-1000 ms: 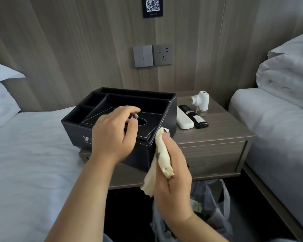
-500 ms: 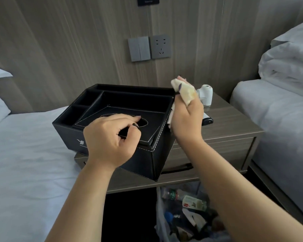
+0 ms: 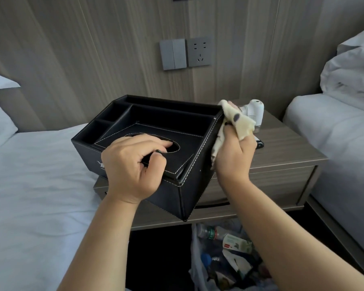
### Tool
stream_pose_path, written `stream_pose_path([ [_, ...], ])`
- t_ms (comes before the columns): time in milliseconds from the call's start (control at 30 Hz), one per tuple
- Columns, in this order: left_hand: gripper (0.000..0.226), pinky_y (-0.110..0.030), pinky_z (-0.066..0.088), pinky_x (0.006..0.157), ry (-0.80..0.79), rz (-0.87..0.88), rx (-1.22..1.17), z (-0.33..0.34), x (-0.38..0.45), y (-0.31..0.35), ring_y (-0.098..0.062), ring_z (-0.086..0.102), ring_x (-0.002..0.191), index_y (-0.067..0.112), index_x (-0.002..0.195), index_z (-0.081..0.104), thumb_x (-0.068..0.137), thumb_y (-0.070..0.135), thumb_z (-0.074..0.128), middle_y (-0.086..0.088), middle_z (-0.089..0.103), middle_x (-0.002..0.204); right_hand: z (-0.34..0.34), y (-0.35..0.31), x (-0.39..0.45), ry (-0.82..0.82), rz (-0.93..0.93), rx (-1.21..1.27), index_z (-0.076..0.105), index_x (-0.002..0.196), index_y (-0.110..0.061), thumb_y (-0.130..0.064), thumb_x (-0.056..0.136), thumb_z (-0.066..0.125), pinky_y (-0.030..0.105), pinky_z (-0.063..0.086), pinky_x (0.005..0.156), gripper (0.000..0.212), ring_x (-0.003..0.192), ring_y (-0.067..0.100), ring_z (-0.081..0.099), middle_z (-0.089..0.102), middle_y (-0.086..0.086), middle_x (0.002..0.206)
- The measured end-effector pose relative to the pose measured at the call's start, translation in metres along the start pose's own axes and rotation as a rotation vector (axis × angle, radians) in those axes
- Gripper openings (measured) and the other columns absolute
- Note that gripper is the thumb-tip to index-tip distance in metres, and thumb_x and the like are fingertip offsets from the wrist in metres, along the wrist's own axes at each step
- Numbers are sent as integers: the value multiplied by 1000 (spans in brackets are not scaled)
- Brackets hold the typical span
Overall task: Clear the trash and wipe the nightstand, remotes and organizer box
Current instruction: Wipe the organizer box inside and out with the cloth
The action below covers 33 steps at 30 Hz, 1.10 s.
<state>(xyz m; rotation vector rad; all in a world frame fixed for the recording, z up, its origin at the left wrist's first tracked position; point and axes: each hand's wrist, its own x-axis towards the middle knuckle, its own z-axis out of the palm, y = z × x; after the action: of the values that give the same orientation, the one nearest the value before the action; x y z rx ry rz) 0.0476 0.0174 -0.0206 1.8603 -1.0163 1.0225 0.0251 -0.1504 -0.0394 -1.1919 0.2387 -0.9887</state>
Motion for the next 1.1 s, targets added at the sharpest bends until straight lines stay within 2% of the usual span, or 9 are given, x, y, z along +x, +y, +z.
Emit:
stream_pose_path([
  [133, 32, -39, 51, 55, 14, 15, -9, -1, -1, -1, -21, 72, 70, 2, 64, 74, 72, 9, 44, -5, 74, 77, -12, 14, -29, 111, 192, -124, 60, 86, -20, -3, 93, 42, 21, 45, 71, 26, 75, 6, 54, 59, -10, 77],
  [267, 32, -42, 51, 58, 23, -11, -43, -3, -1, -2, -24, 72, 72, 1, 64, 74, 71, 7, 44, -7, 74, 76, -9, 3, -28, 78, 187, -159, 51, 70, -18, -8, 87, 38, 41, 51, 68, 23, 64, 24, 52, 54, 11, 66],
  [333, 32, -42, 50, 57, 13, -10, -66, -2, -1, 1, -25, 71, 71, 1, 64, 73, 71, 7, 43, -7, 73, 75, -7, -8, -28, 63, 75, -147, 60, 83, -21, -6, 89, 39, 36, 52, 78, 27, 76, 12, 60, 64, 3, 79],
  [433, 32, -41, 49, 56, 9, 1, -76, -2, -2, 4, -26, 70, 68, 1, 63, 73, 70, 7, 42, -8, 72, 70, -7, -12, -41, 41, -36, -153, 60, 120, -28, -1, 93, 39, 9, 38, 94, 43, 108, -9, 54, 62, -19, 111],
  [533, 31, -41, 48, 55, 14, -1, -73, -1, -1, 4, -26, 69, 65, 1, 61, 72, 70, 7, 43, -8, 70, 67, -14, 10, -51, 80, 89, -202, 61, 112, -15, -15, 84, 37, 25, 40, 94, 36, 101, 9, 54, 58, -7, 110],
  [633, 31, -41, 48, 55, 15, -8, -61, -1, -1, 4, -26, 69, 65, 1, 61, 72, 70, 8, 43, -8, 70, 66, -18, 15, -73, 89, 108, -213, 56, 134, -13, -10, 85, 36, 29, 34, 112, 53, 126, 5, 49, 56, -6, 135],
  [833, 32, -41, 48, 55, 7, -12, -38, -1, -1, 3, -26, 68, 65, 2, 62, 72, 72, 9, 42, -6, 69, 66, -17, 12, -150, -84, -300, -275, 40, 140, 4, -4, 94, 36, 37, 30, 117, 47, 144, 24, 32, 38, 15, 151],
  [967, 32, -41, 48, 54, 4, -18, -29, -2, -1, 3, -26, 68, 64, 2, 62, 72, 72, 9, 42, -6, 69, 66, -31, 11, -158, -258, -235, -271, 52, 137, -37, -7, 99, 34, 23, 33, 113, 52, 137, 4, 40, 51, -13, 142],
  [1100, 32, -41, 48, 54, 2, -27, -41, 1, 0, 6, -25, 68, 64, 2, 63, 73, 71, 8, 42, -6, 70, 65, -34, -8, -138, -23, -409, -214, 45, 134, 10, -2, 94, 40, 38, 33, 114, 42, 140, 26, 38, 44, 21, 145],
])
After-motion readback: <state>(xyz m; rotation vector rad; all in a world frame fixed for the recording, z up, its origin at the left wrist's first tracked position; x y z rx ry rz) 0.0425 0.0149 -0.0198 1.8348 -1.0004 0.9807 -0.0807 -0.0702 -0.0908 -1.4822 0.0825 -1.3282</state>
